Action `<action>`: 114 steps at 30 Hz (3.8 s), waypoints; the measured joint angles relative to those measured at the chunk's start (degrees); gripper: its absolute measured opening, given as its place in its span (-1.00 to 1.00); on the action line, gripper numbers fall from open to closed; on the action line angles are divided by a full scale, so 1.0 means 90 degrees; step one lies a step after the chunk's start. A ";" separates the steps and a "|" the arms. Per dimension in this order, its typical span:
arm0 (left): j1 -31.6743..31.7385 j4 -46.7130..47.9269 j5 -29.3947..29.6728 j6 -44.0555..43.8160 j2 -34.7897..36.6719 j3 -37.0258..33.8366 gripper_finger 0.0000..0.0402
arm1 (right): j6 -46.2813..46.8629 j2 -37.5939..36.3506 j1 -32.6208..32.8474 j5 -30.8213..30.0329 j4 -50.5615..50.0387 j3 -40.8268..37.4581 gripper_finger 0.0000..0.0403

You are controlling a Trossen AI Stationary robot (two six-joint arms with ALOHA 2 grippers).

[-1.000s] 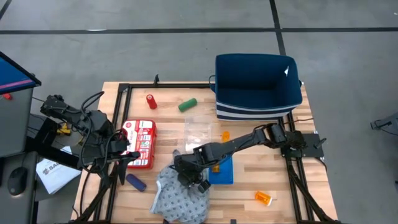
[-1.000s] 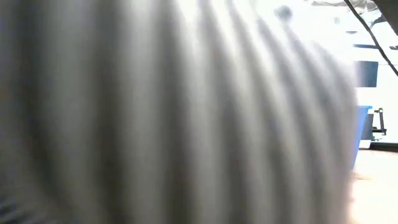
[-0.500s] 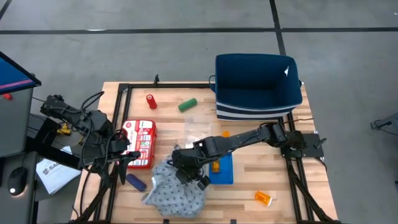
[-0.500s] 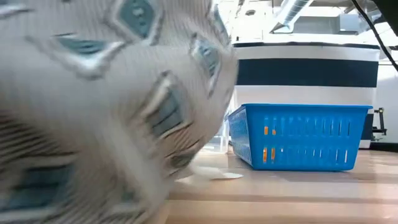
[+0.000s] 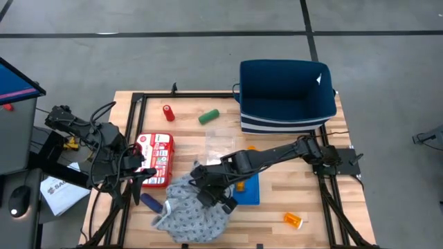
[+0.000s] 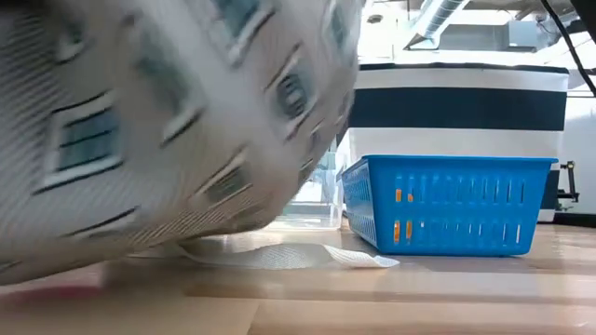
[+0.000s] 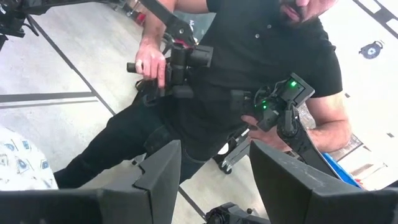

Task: Pick & Place Medicine items
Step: Put the blue patient into the blue laundry bin

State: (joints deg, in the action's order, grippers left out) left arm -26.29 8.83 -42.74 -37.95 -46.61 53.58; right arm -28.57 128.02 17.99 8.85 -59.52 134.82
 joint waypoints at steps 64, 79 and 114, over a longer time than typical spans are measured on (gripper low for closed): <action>0.0001 0.0312 0.0155 0.0355 -0.0002 0.0000 -0.08 | -0.2112 -0.3075 -0.0298 -0.6933 0.1926 0.0019 -0.96; 0.0001 0.0314 0.1074 0.0877 0.0000 0.0000 -0.08 | -0.4642 -0.3837 -0.1081 -0.7630 0.4072 0.0019 -0.96; 0.0597 -0.0218 0.4876 0.2193 -0.0755 0.0000 -0.08 | 0.2055 -0.4488 -0.3058 -0.7869 -0.3373 -0.1735 -0.96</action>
State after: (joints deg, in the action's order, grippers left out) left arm -20.92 6.86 1.14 -18.22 -53.41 53.58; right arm -10.07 87.63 -9.53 -61.98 -89.88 119.21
